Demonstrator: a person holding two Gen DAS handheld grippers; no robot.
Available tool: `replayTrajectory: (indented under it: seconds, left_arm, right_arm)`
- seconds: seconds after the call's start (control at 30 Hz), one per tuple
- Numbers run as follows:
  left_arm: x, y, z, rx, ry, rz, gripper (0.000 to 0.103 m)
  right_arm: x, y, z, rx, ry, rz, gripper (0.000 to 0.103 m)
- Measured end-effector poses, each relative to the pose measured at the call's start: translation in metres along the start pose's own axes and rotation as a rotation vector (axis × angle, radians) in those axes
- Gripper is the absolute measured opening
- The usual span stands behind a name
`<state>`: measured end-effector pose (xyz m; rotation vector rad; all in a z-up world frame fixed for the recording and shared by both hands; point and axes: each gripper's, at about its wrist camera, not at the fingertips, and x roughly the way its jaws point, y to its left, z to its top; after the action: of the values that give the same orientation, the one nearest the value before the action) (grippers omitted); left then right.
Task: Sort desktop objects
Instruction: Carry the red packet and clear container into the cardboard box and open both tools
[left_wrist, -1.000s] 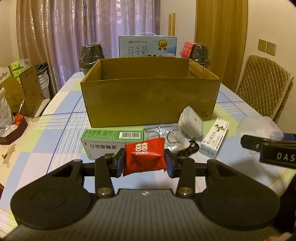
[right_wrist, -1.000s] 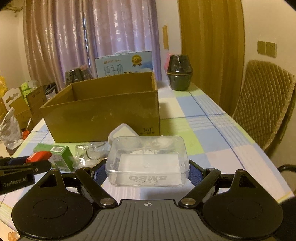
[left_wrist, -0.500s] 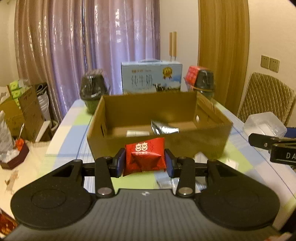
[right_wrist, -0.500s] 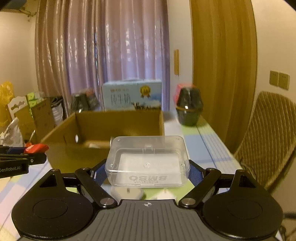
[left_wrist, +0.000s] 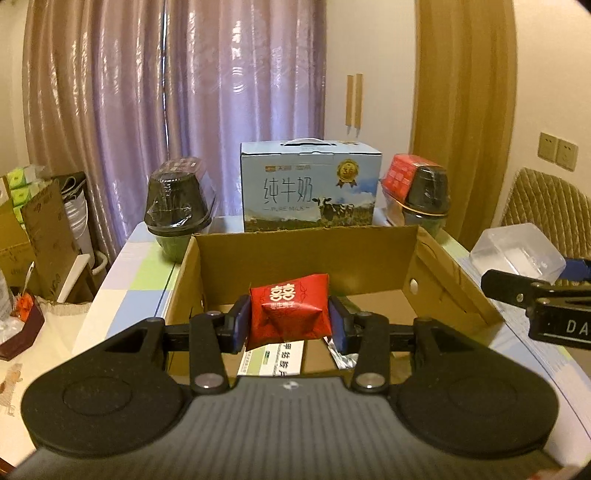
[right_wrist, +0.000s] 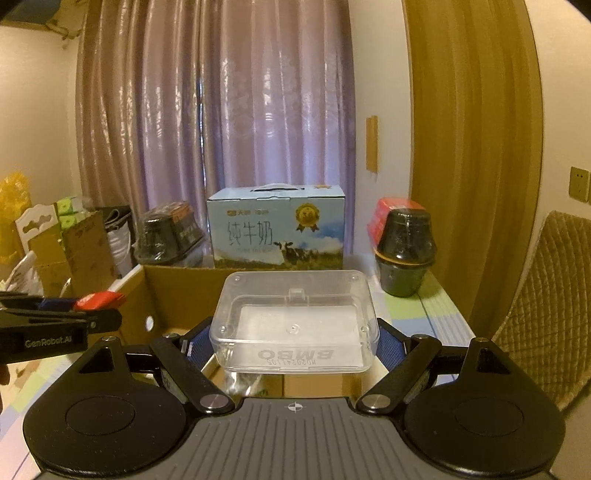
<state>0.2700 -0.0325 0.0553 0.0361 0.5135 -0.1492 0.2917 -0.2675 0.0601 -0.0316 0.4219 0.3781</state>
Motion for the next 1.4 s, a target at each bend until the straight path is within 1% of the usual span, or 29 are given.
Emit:
replayTrajectory:
  seconds: [0.1,0.23,0.4,0.6,0.63,0.7,0.73,0.77,1.0,1.13,1.2,1.33,1.4]
  left_arm:
    - [0.011,0.006,0.001,-0.021,0.010,0.004,0.038]
    - [0.024,0.008,0.000,-0.021,0.023,0.012,0.038]
    - [0.033,0.008,-0.003,-0.024,0.040,0.010,0.038]
    - [0.044,0.004,-0.005,-0.016,0.054,-0.001,0.039]
    - [0.046,0.003,-0.004,-0.017,0.055,-0.003,0.040]
    - [0.051,0.003,-0.004,-0.017,0.058,-0.003,0.045]
    - [0.053,0.003,-0.004,-0.019,0.058,0.000,0.052]
    - [0.055,0.004,-0.004,-0.026,0.061,0.001,0.054]
    - [0.052,0.017,-0.005,-0.065,0.066,0.025,0.054]
    - [0.051,0.019,-0.006,-0.077,0.068,0.025,0.054]
    - [0.050,0.019,-0.007,-0.074,0.069,0.025,0.055]
    - [0.050,0.018,-0.008,-0.076,0.071,0.025,0.056]
    - [0.049,0.019,-0.008,-0.079,0.071,0.027,0.056]
  right_arm:
    - [0.015,-0.002,0.000,0.011,-0.006,-0.001,0.084]
    - [0.028,-0.008,-0.002,0.049,0.004,0.006,0.084]
    - [0.039,-0.007,0.005,0.060,0.001,0.021,0.084]
    - [0.053,-0.009,0.004,0.080,0.037,0.034,0.084]
    - [0.054,-0.010,0.003,0.084,0.043,0.038,0.084]
    - [0.056,-0.011,0.002,0.090,0.050,0.043,0.084]
    - [0.057,-0.011,0.002,0.090,0.052,0.042,0.084]
    - [0.058,-0.012,0.001,0.093,0.055,0.043,0.084]
    - [0.062,-0.019,-0.001,0.122,0.073,0.042,0.084]
    - [0.063,-0.017,-0.001,0.129,0.073,0.061,0.084]
    - [0.065,-0.017,-0.001,0.138,0.068,0.084,0.084]
    - [0.062,-0.017,0.000,0.143,0.047,0.090,0.093]
    - [0.060,-0.019,0.000,0.154,0.040,0.083,0.094]
